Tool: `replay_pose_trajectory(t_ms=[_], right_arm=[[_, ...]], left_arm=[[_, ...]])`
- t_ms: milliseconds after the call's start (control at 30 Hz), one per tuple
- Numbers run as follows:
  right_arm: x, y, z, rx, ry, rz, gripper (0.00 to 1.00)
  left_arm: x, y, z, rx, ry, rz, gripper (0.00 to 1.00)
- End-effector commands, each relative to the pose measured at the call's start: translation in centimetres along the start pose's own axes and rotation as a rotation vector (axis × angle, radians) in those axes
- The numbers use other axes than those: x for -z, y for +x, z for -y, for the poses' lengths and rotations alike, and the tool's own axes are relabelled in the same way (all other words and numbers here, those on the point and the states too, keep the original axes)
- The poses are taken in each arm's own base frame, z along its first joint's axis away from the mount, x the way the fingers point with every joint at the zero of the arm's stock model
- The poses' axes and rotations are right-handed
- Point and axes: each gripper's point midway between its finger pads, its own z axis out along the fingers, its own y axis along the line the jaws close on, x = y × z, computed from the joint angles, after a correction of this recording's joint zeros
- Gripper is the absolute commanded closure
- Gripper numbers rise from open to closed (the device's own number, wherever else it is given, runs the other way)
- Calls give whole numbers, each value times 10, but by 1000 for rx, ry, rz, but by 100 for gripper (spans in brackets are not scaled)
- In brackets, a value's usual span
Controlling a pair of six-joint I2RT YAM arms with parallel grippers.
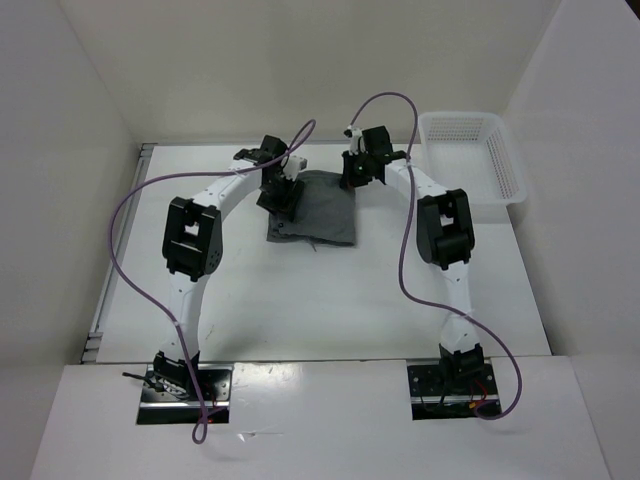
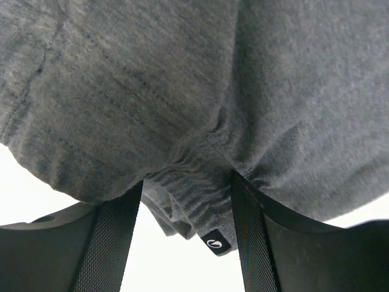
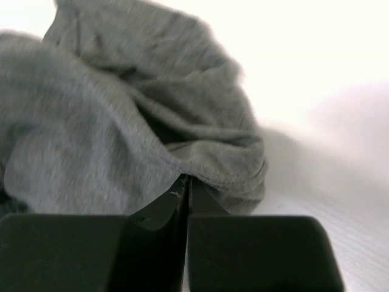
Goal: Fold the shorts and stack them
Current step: Fold the shorts
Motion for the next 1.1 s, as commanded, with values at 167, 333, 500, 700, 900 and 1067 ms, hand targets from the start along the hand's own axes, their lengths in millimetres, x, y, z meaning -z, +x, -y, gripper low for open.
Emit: replay_pose_trajectory(t_ms=[167,333,500,700,900,1067], right_arm=[[-15,-43,28,-32,177,152,100],[-15,-49,24,-12,179,167,100],[2,-80,12,51,154,225,100],[55,-128,0,92,205,333,100],[116,-141,-19,147,232,371,100],[155,-128,-22,227,285,351,97]], left_arm=[[-25,17,-26,13,-89,-35,33],[-19,11,-26,11,-91,-17,33],[-1,-9,-25,10,-78,43,32],[27,-33,-22,5,-64,120,25],[57,-63,-20,-11,-76,213,18],[88,-76,-45,14,-165,279,17]])
